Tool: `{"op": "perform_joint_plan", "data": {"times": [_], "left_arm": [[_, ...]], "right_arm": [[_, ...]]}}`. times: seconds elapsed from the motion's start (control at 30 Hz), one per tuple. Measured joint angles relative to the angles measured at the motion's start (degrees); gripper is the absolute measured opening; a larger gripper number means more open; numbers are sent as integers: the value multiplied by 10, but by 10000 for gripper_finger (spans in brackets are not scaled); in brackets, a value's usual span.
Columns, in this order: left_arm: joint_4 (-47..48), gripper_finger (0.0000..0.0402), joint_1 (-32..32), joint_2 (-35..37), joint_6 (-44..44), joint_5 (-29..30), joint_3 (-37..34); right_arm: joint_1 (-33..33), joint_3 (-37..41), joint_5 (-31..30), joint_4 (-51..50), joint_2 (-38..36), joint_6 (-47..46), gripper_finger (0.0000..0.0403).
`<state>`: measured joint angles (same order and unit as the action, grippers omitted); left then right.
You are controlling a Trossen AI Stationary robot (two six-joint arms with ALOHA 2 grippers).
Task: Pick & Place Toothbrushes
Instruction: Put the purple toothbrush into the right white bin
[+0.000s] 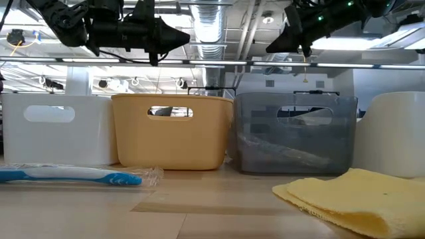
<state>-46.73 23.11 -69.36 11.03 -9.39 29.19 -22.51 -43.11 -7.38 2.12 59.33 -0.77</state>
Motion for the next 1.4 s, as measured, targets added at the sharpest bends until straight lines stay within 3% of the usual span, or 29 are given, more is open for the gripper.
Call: {"op": "perform_joint_plan", "data": {"times": [0.6, 0.77, 0.87, 1.03, 1.2, 1.4], "left_arm": [[22, 44, -6, 0, 4, -1, 0], [21, 44, -5, 0, 4, -1, 0], [19, 44, -5, 0, 12, -1, 1], [20, 44, -5, 0, 17, -1, 1], [19, 44, -5, 0, 15, -1, 1], [19, 44, -5, 0, 15, -1, 1]], "right_arm": [[-7, 0, -9, -4, 2, 28, 0], [-61, 0, -92, -26, 42, 24, 0], [-125, -1, -96, -48, 80, 17, 0], [-240, -51, 13, -195, 153, -25, 0], [-306, -127, 142, -315, 226, -20, 0], [-320, -212, 155, -375, 294, 4, 0]]}}
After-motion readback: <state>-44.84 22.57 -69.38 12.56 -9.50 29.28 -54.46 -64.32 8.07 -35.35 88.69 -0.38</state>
